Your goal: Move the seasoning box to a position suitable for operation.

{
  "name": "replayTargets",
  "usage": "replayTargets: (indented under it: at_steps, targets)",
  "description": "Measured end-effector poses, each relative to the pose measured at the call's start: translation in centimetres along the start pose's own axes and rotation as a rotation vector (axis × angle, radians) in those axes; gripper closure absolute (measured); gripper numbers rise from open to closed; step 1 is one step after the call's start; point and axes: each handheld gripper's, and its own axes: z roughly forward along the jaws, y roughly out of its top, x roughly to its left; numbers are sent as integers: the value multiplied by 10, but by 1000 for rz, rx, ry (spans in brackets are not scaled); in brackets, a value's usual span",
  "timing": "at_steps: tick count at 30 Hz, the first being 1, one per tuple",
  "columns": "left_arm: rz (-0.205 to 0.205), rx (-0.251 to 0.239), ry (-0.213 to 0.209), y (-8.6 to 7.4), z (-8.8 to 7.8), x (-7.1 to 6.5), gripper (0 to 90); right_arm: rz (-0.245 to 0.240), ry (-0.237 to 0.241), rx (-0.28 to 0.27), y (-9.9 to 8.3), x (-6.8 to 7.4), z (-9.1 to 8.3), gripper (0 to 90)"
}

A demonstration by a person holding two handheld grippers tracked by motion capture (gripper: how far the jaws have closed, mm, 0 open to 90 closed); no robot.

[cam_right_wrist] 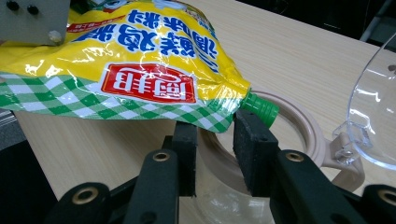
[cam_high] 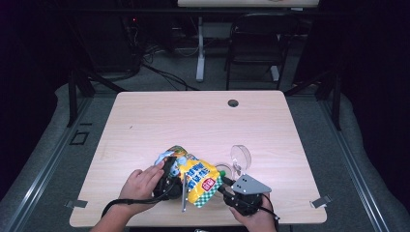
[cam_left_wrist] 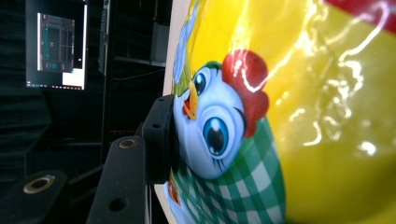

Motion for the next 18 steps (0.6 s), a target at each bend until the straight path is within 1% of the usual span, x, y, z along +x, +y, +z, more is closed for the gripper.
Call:
replayTargets:
  at_steps: [5, 9, 11, 18]
  targets:
    - [17, 6, 9, 0, -1, 2, 545, 4, 2, -4, 0, 1, 1, 706]
    - [20, 14, 10, 0, -2, 2, 545, 5, 2, -7, 0, 1, 2, 707]
    - [29, 15, 20, 0, -3, 3, 545, 5, 3, -7, 0, 1, 2, 709]
    - [40, 20, 15, 0, -3, 5, 545, 6, 2, -8, 1, 2, 3, 714]
